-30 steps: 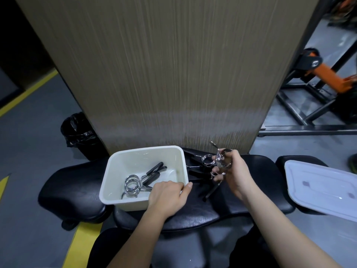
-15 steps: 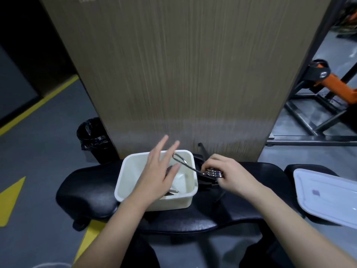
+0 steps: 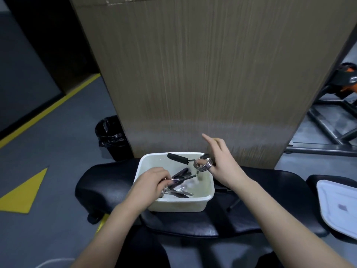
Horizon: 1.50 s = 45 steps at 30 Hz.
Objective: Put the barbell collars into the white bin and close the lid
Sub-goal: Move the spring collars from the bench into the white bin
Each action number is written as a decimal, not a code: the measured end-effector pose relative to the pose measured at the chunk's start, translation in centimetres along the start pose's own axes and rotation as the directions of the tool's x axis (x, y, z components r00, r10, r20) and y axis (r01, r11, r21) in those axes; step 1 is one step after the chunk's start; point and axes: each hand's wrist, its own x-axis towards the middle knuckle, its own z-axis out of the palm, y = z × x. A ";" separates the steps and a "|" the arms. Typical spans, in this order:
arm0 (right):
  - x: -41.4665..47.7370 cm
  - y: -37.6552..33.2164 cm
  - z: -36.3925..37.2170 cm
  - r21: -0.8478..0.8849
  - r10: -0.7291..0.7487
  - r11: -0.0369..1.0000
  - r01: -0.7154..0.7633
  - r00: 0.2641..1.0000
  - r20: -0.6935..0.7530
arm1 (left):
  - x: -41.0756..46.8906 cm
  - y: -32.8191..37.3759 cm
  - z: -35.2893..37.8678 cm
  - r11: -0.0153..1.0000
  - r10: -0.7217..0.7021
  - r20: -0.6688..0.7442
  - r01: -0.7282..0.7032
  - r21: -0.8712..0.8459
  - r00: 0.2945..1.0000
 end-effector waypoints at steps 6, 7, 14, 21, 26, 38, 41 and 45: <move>-0.8 2.2 5.3 0.208 0.622 0.746 -0.632 0.774 0.121 | 0.1 -1.9 0.0 0.993 -0.101 -0.041 0.103 0.048 0.994; -1.2 2.1 6.8 0.265 0.665 0.682 -0.681 0.729 0.162 | 0.2 -2.1 0.3 0.990 -0.100 -0.034 0.103 0.099 0.994; -1.8 2.7 9.3 0.328 0.699 0.642 -0.693 0.705 0.121 | 1.8 -2.4 3.0 0.936 -0.041 0.162 -0.019 0.350 0.986; -2.1 2.9 9.5 0.230 0.711 0.672 -0.704 0.700 0.063 | 6.2 -1.5 5.9 0.835 -0.030 0.365 -0.178 0.521 0.930; -2.1 3.2 9.6 0.223 0.729 0.657 -0.720 0.682 0.055 | 6.4 -2.9 9.0 0.940 -0.210 0.442 0.056 0.336 0.872; -1.9 3.6 10.0 0.190 0.735 0.659 -0.728 0.677 0.046 | 5.3 -4.7 10.7 0.872 -0.401 0.494 0.487 -0.053 0.771; -2.0 3.5 9.8 0.196 0.738 0.652 -0.732 0.673 0.059 | 5.3 -4.2 10.6 0.861 -0.461 0.450 0.509 0.017 0.765; -1.9 3.2 9.5 0.196 0.738 0.652 -0.732 0.672 0.056 | 5.4 -2.8 9.5 0.872 -0.473 0.358 0.370 0.320 0.805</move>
